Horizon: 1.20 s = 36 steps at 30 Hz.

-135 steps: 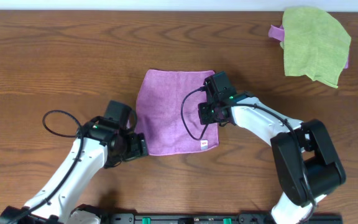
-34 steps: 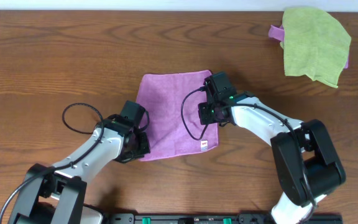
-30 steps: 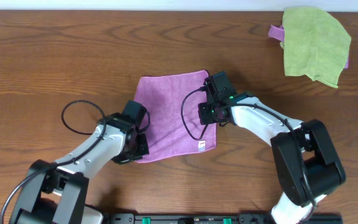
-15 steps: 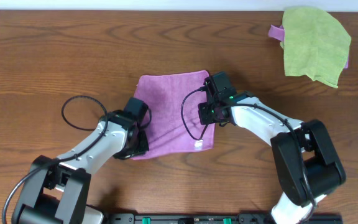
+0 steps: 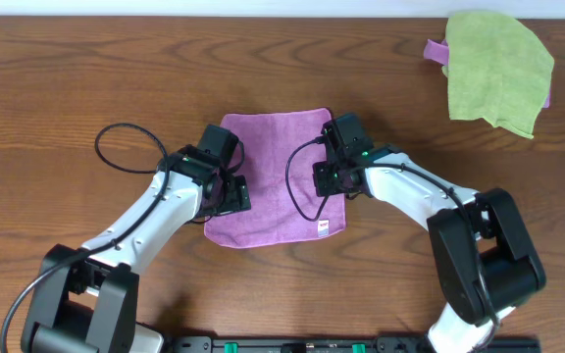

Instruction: Fold the cloth

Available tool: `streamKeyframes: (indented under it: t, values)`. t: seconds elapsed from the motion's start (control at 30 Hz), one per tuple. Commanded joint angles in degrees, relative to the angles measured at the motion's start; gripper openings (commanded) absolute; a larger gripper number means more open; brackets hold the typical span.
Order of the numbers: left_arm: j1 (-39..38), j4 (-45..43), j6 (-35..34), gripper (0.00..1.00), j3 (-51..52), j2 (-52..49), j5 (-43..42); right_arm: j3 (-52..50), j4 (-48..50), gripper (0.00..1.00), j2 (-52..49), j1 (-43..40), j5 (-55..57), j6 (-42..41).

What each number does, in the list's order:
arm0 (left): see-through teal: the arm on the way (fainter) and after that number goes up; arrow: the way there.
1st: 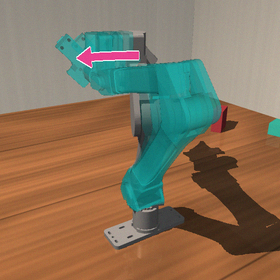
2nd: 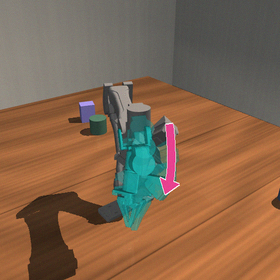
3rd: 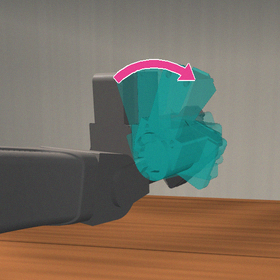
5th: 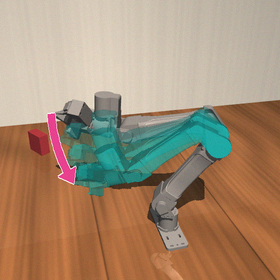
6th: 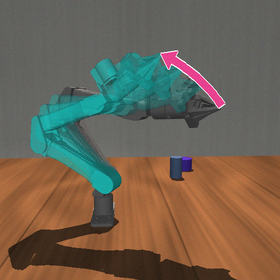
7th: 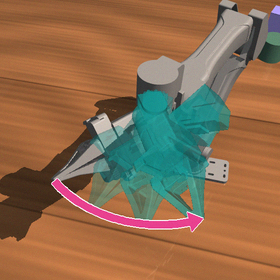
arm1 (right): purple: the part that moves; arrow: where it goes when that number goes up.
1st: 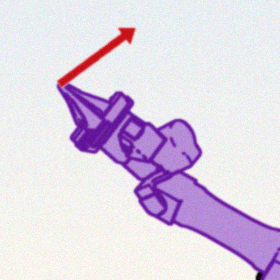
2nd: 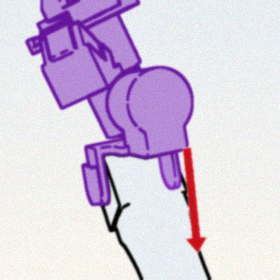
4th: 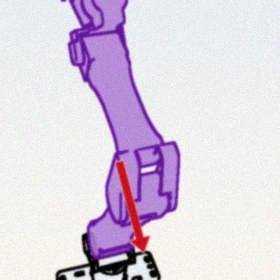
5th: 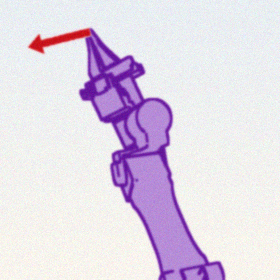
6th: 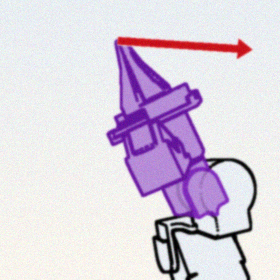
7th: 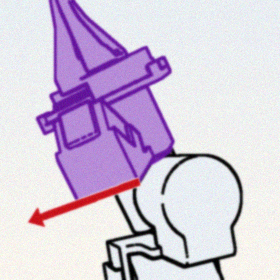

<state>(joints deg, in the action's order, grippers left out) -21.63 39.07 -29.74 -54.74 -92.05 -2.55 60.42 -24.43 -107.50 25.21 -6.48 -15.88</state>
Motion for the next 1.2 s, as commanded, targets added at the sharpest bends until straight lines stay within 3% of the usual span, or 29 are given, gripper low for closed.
streamKeyframes:
  t: [0.0,0.1,0.13,0.23,0.3,0.4,0.9,1.17]
  values:
    - [0.22,1.01,1.01,0.95,-0.57,-0.28,0.9,-2.54,-1.77,0.01,-3.08,0.31,4.79,0.31]
    - [0.22,1.51,1.01,0.96,-0.57,-0.28,0.92,-2.34,-1.7,0.01,-3.08,0.31,4.81,0.31]
    - [0.22,1.05,1.03,0.89,-0.57,-0.28,1.07,-2.34,-1.7,0.01,-3.08,0.31,4.79,0.31]
    - [0.28,-1.7,1.38,0.58,-0.57,-0.31,1.05,-2.34,-1.75,0.01,-3.08,0.31,4.79,0.31]
    - [0.28,-4.33,1.51,0.28,-0.57,-0.31,1.05,-2.34,-1.77,0.01,-3.08,0.31,4.79,0.31]
    - [0.28,-9.27,3.52,0.06,-0.57,-0.31,-0.76,-2.34,-1.75,0.01,-3.08,0.31,4.79,0.31]
    - [6.49,-22.71,9.33,0.06,-1.01,-1.7,-4.83,-2.34,-1.73,0.01,-3.08,0.31,4.74,0.31]
    - [6.78,-18.56,13.22,0.06,-12.98,-12.02,-6.73,-2.34,-1.77,0.01,-3.08,0.31,4.72,0.28]
